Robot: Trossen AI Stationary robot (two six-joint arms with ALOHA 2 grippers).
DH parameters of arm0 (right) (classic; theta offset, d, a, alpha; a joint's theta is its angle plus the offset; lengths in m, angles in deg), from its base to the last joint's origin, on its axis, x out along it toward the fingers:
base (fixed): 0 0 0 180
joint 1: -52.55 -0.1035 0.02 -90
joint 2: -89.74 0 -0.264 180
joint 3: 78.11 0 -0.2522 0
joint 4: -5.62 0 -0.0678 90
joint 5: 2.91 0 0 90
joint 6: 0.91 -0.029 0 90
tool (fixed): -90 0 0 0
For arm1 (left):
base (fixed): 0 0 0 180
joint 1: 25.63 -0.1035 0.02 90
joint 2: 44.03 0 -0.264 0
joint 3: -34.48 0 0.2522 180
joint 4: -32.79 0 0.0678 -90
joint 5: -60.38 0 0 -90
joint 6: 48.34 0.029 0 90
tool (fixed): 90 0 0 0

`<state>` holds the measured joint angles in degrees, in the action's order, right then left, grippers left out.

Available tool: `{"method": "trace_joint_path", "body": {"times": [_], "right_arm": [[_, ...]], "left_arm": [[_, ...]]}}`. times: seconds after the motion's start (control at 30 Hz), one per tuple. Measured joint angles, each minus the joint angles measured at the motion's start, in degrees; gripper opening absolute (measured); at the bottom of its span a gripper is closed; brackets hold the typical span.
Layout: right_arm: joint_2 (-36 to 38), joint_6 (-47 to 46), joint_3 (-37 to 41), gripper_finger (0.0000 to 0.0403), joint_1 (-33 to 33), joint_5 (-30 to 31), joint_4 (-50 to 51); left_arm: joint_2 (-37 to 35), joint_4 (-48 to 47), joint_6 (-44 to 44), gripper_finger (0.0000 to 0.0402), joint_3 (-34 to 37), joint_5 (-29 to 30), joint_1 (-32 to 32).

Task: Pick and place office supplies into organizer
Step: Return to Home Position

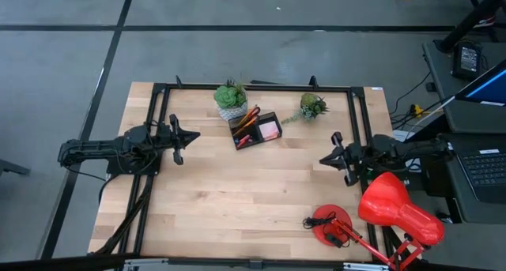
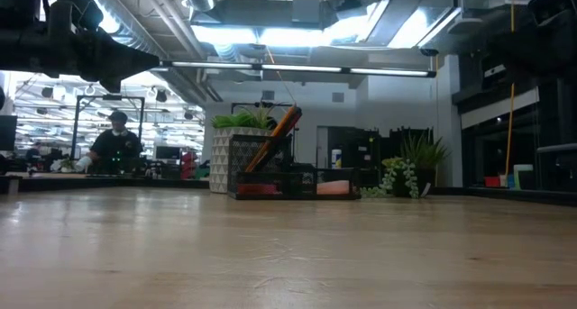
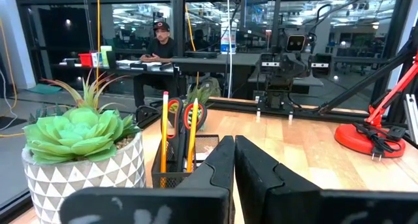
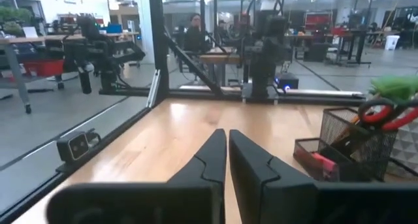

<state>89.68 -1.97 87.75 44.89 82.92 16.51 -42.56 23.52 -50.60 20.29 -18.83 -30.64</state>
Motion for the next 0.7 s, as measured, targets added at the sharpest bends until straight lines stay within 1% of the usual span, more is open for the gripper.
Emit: {"method": "trace_joint_path", "body": {"times": [0.7], "right_arm": [[-0.5, -0.1, 0.0, 0.0024, 0.0, 0.0, 1.1]], "left_arm": [[0.0, 0.0, 0.0, 0.0008, 0.0, 0.0, 0.0]]}}
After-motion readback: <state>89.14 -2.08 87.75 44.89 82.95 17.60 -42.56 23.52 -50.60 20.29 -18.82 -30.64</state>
